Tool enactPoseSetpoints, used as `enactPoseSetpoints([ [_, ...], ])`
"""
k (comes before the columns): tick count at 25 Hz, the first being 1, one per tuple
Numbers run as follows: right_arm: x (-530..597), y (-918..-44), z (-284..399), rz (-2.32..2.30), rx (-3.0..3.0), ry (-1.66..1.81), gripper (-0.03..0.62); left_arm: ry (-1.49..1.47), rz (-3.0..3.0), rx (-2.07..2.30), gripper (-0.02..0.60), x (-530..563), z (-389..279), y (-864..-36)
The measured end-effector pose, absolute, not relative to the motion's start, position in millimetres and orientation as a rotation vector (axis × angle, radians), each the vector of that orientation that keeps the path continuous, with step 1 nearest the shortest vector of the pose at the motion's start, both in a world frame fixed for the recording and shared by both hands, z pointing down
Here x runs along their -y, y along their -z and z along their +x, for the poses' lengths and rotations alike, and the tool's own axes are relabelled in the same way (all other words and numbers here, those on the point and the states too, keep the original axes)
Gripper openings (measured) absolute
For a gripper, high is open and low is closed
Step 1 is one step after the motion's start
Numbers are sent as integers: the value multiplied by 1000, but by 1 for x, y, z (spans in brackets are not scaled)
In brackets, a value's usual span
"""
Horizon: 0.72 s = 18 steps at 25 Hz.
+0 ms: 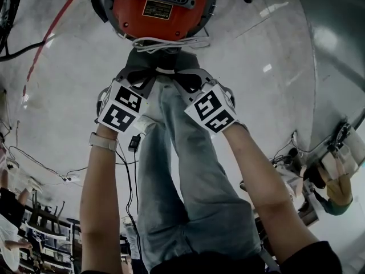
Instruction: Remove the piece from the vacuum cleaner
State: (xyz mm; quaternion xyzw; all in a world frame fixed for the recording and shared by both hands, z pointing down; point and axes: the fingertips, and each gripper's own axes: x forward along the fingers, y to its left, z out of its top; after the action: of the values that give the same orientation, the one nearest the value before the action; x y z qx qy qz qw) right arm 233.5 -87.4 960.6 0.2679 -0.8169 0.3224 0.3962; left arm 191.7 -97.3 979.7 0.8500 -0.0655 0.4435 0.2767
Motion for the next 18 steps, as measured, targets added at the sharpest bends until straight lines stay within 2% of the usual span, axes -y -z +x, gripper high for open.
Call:
enactPoseSetpoints([
  [18, 79, -959, 224, 729, 2069, -844, 51, -1160, 2306, 189, 61, 99, 190, -973],
])
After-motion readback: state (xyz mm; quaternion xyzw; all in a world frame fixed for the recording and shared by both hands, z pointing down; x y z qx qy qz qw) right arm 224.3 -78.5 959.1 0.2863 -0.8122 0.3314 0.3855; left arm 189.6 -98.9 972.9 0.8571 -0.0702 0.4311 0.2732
